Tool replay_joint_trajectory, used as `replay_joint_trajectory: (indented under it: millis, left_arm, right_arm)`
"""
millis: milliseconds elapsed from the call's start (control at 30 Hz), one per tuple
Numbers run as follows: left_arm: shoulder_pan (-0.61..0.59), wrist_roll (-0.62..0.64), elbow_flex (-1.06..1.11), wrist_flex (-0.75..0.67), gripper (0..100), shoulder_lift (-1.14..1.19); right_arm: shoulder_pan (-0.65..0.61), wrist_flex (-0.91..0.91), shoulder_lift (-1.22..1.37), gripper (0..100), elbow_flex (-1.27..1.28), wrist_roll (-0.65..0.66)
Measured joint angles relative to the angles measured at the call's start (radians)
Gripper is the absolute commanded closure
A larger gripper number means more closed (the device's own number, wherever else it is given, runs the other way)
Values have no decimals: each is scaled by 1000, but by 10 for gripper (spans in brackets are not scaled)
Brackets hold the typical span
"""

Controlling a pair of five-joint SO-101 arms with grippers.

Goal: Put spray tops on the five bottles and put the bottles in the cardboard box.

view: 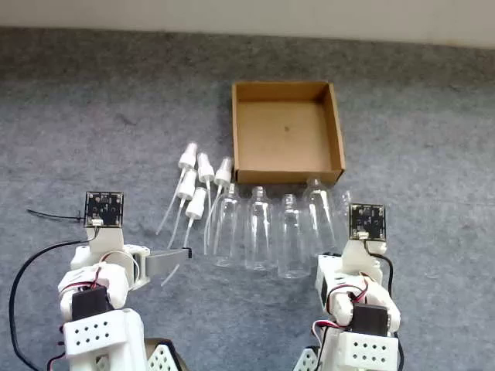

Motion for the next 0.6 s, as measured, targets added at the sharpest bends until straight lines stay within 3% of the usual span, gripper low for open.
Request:
replay_joint_trajectory:
  millis: [600]
  left_arm:
    - [0,0,0,0,418,0]
  right_arm:
    - [0,0,0,993,0,0]
